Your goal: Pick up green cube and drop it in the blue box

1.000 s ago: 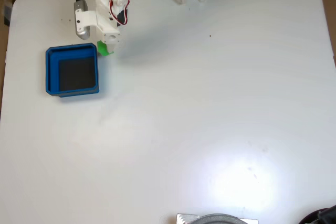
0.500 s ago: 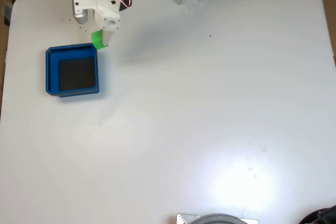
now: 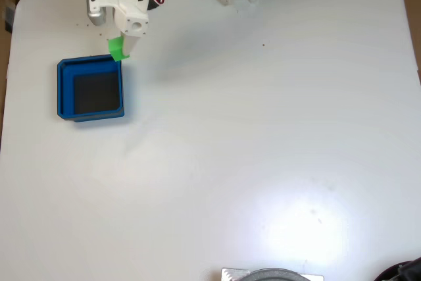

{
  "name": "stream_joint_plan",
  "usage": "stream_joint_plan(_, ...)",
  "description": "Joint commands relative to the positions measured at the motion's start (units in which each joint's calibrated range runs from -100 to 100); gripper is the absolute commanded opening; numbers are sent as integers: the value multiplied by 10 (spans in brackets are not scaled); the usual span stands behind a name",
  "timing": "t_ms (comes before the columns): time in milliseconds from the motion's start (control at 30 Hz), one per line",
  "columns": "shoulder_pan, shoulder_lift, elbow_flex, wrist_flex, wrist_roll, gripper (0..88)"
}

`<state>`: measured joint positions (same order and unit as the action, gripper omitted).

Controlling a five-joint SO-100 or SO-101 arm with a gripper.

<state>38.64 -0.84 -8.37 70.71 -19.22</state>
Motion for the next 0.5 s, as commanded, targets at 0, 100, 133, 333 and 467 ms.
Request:
stream_joint_plan(0, -1, 29, -78, -5, -1, 63)
stream_joint_plan(100, -1, 71, -114, -5, -1, 63)
stream_joint_plan(133, -1, 85, -128, -7, -1, 63)
stream_joint_plan(333, 4, 165, -169, -76, -1, 63)
stream_joint_plan(467, 14, 201, -170, -104, -1, 63)
